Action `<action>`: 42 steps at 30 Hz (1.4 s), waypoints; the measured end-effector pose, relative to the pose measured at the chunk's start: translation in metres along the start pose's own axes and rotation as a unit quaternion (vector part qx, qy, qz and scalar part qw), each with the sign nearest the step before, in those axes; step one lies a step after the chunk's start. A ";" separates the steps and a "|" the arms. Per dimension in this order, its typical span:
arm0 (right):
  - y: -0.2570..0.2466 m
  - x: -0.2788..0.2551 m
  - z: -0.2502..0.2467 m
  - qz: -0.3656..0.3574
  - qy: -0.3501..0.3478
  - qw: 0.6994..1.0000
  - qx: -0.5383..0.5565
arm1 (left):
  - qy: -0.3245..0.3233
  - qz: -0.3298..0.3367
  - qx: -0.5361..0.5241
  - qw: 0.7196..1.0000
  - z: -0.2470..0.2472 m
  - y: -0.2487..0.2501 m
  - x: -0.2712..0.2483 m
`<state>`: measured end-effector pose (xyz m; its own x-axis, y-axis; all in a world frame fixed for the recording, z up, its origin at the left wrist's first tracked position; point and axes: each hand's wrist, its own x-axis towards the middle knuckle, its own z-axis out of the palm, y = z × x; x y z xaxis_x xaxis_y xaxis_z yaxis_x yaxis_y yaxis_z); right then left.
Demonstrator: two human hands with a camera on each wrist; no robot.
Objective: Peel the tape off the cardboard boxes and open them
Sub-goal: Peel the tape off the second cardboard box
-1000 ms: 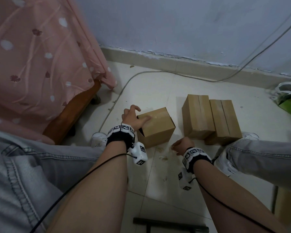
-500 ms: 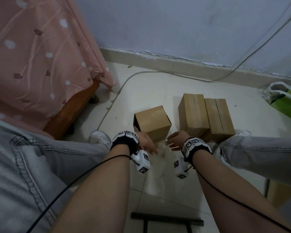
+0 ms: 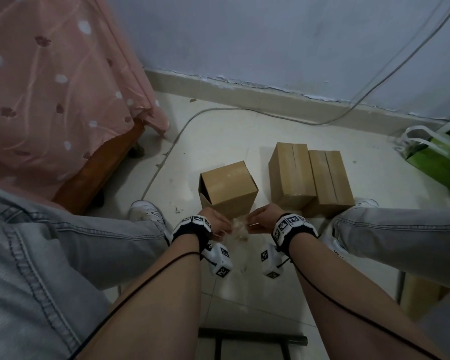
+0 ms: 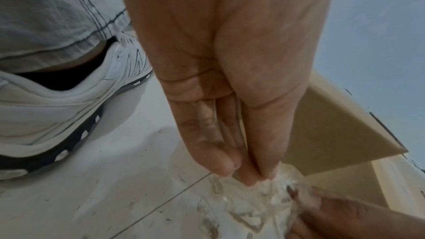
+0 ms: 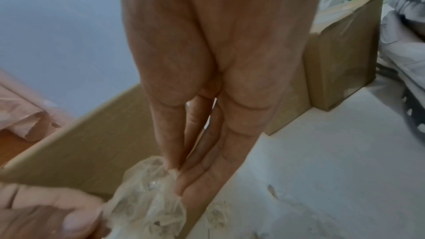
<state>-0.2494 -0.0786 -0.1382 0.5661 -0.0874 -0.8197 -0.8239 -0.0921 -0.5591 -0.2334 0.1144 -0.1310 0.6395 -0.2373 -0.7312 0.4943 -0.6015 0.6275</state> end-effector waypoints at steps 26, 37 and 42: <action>-0.011 0.010 0.019 -0.135 -0.058 0.965 -0.217 | -0.023 -0.060 0.050 0.997 -0.006 -0.030 0.037; 0.011 0.032 0.037 -0.120 0.057 0.887 -0.443 | -0.014 -0.069 -0.031 0.997 -0.005 -0.028 0.025; 0.027 0.042 0.021 -0.097 0.123 0.891 -0.426 | -0.012 -0.085 -0.055 0.995 -0.007 -0.030 0.027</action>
<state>-0.2480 -0.0641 -0.1904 0.7714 -0.1930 -0.6064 -0.4497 -0.8396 -0.3049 -0.2272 0.1316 -0.1678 0.5272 -0.1587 -0.8348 0.6568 -0.5473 0.5187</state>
